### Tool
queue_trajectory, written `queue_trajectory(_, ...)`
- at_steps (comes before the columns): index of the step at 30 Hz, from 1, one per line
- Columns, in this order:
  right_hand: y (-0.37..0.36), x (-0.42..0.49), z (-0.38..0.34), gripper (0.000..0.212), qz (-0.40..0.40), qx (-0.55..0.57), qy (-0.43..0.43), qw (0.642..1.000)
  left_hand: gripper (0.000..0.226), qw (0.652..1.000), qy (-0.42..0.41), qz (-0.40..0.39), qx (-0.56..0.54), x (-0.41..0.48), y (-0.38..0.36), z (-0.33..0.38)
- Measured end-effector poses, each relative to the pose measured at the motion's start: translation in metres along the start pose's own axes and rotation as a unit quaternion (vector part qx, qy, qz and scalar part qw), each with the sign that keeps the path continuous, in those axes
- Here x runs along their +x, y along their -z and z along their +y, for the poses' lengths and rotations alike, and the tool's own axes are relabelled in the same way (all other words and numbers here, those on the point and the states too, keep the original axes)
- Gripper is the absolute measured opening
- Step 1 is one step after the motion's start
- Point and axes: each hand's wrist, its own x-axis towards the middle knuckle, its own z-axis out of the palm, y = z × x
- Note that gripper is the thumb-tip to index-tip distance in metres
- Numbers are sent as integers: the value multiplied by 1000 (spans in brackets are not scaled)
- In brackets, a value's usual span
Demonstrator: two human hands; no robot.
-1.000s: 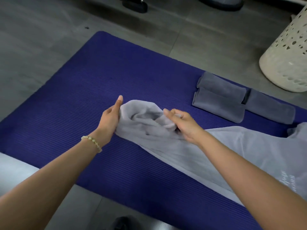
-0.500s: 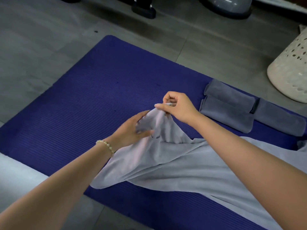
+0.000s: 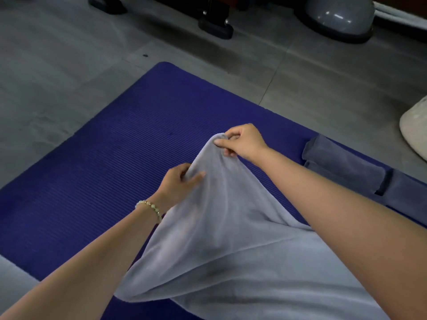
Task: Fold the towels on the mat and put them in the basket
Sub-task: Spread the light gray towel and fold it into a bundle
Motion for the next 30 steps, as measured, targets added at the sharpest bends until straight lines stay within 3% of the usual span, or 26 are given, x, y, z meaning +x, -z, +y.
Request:
queue_trajectory(3,-14,34,2,8,4,-11,-11,1000,27,997,68,-37,22,0,3,-31)
queue_trajectory(7,-41,51,19,48,-50,96,-66,992,24,989,128,62,-43,2,16,-52)
queue_trajectory(9,-53,48,42,55,-49,61,-63,995,21,981,159,85,-67,3,24,-64)
queue_trajectory(12,-58,39,88,55,-6,-121,-68,990,30,978,194,71,-15,-3,30,-84)
queue_trajectory(14,-60,32,109,57,0,-160,-107,981,32,979,193,58,24,-10,34,-94)
queue_trajectory(17,-61,26,119,40,18,-232,-127,964,35,979,181,-51,78,-21,43,-102)
queue_trajectory(20,-59,28,113,12,84,-176,-129,972,27,973,161,-147,71,-31,45,-107)
queue_trajectory(23,-51,28,108,8,186,-92,-98,973,20,989,146,-28,17,-38,46,-104)
queue_trajectory(24,-46,25,107,7,192,-73,-96,974,20,989,147,4,-6,-40,46,-103)
queue_trajectory(26,-38,16,112,25,159,-53,-105,980,20,987,157,24,-36,-47,47,-100)
queue_trajectory(30,-23,-26,132,35,107,-87,-88,987,33,978,192,-66,53,-64,54,-105)
